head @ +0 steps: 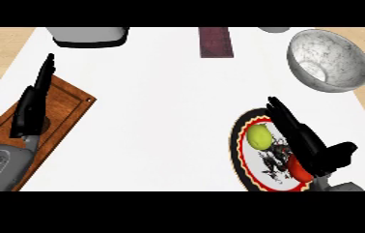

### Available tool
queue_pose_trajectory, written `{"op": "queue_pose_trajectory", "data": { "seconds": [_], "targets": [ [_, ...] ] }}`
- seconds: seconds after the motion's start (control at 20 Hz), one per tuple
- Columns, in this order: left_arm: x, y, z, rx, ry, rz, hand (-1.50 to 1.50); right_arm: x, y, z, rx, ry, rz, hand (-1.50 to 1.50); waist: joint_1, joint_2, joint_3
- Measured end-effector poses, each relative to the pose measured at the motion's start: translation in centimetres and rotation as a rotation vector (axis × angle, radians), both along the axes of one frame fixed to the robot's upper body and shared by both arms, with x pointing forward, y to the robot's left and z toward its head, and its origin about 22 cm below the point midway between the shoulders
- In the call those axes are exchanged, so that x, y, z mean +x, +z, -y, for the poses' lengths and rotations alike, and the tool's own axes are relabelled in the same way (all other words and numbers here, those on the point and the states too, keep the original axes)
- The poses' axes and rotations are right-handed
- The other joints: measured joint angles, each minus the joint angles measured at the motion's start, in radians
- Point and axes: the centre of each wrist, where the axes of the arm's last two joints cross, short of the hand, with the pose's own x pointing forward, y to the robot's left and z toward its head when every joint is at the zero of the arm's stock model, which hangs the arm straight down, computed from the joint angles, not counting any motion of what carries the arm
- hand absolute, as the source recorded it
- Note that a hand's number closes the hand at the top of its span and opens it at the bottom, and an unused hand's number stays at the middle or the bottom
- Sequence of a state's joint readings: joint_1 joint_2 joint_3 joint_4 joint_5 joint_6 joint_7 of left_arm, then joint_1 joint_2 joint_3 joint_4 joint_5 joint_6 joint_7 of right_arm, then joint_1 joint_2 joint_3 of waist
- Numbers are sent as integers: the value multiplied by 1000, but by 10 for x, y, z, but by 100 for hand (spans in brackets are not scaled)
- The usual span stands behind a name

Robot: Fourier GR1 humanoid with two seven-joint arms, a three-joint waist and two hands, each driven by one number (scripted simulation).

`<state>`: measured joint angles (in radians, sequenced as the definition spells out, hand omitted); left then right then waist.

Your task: Pick the tomato from the plate and place it in the bowl

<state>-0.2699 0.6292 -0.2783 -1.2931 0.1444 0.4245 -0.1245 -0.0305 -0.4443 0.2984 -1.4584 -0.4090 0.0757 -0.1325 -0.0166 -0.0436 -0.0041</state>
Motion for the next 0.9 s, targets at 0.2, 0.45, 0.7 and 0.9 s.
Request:
{"op": "queue_pose_trajectory", "data": {
  "seconds": [0.2, 0.45, 0.7, 0.9],
  "targets": [
    [-1, 6, 1, -74, 3, -1, 0, 17, 48, 20, -10, 138, 215, 150, 13, 20, 4],
    [-6, -2, 6, -197, 28, -57, 0, 33, 123, 68, -393, 231, 426, -150, -4, 16, -5],
    [-19, -5, 3, -289, 42, -100, 0, -10, 106, 132, -570, 137, 466, -150, -26, 26, 4],
    [-22, 4, 6, -316, 33, -100, 0, -49, 93, 173, -640, 162, 513, -150, -18, 32, 5]
  ]
}}
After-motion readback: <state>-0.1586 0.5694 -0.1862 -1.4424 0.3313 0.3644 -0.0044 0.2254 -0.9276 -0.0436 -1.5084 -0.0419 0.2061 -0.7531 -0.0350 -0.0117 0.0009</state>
